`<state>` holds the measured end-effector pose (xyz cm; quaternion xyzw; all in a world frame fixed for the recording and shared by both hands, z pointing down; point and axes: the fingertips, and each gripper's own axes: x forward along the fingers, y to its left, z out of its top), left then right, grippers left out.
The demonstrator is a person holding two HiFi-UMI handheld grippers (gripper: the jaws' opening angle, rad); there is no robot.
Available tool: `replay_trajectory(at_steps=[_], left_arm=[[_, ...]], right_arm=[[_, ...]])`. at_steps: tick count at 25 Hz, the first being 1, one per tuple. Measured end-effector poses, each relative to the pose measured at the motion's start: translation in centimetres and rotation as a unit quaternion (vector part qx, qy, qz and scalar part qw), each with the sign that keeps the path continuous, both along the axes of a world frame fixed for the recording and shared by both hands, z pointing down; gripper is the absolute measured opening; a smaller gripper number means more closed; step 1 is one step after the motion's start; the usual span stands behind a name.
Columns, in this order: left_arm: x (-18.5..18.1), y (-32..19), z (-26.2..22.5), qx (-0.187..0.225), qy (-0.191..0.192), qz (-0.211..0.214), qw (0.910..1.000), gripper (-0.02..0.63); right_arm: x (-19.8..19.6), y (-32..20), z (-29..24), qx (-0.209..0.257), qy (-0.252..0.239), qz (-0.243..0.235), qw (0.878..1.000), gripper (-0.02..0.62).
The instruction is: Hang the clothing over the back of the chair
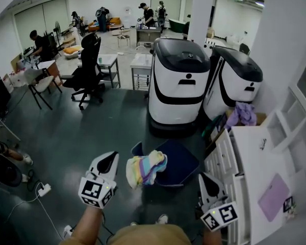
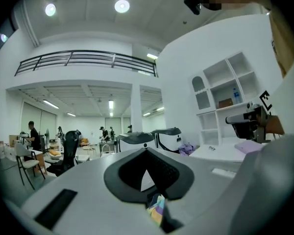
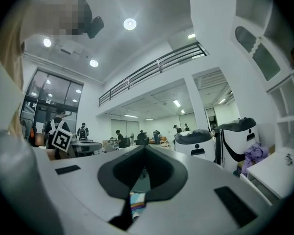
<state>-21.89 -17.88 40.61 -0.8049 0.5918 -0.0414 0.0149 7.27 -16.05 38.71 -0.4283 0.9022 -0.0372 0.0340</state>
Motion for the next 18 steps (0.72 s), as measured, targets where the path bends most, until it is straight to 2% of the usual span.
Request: replay_trajectory(at_steps=[8,18], left_arm=[[-2.7,2.8,-4.8,0.045,0.015,-0.041,0.9980,0.005],[-4.8,5.4,-6.7,0.074,0.015,-0.081,0.9938,0.005]], right_arm=[[1.7,-0.4,-0.8,0.008,-0.005,0.020,1.000,0.004],[2.6,-1.0,-0.9,0.008,-0.010,0.020,1.000,0.003]])
